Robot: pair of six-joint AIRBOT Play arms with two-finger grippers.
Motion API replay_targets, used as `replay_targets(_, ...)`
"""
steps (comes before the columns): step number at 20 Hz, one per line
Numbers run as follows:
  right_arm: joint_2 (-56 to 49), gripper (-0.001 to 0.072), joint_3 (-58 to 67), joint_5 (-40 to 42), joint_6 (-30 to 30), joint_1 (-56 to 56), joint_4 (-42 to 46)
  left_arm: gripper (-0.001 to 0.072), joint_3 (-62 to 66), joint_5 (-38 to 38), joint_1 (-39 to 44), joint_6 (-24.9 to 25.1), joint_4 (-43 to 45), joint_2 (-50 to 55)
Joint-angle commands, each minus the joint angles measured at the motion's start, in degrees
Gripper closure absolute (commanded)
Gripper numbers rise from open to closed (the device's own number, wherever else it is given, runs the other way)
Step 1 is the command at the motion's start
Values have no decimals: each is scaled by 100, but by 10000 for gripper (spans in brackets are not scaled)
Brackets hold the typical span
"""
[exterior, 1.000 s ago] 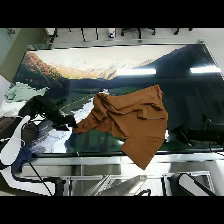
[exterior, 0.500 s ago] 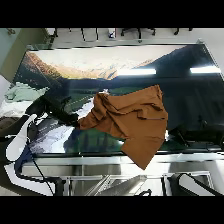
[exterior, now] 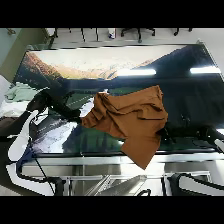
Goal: Fold the shirts.
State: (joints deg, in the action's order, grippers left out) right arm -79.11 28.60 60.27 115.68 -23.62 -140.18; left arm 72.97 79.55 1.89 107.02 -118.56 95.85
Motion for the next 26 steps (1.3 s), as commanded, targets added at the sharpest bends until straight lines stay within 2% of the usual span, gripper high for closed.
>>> replay_targets(1,118,693,323,341,284,308,-203,690,262,518,-74,-2,-929,-55)
replay_targets(3,774,694,990,859,151,269,-293,690,417,623,-240,-9,-1950,-426)
replay_targets(4,1237,694,1530,1121,-111,192,-319,690,562,610,-341,-85,-2437,-713)
replay_targets(7,2400,696,3799,1589,-671,-210,-520,690,1325,341,-879,-723,-3915,-1954)
replay_targets(9,2813,695,5668,1644,-960,-496,-518,690,1993,-302,-1263,-1379,-4207,-2828)
replay_targets(12,2999,696,8179,1591,-1241,-800,-494,690,2667,-1720,-2085,-2363,-4148,-4291)
replay_targets(13,2999,696,8791,1515,-1314,-839,-461,690,2789,-2184,-2389,-2601,-4146,-4769)
replay_targets(14,3001,695,9259,1368,-1338,-835,-385,690,2883,-2581,-2693,-2610,-4113,-5213)
replay_targets(16,3180,695,9473,944,-1327,-831,-387,690,2938,-3213,-3254,-2610,-3720,-5965)
replay_targets(18,3272,695,9473,852,-1327,-828,-411,690,2935,-3373,-3965,-2616,-3501,-6498)
replay_targets(23,3180,695,8907,1196,-1283,-750,-546,690,2719,-1974,-5552,-2942,-3613,-6658)
replay_targets(26,3021,696,7757,1338,-1062,-245,-560,690,1781,-1668,-5786,-2927,-3770,-6662)
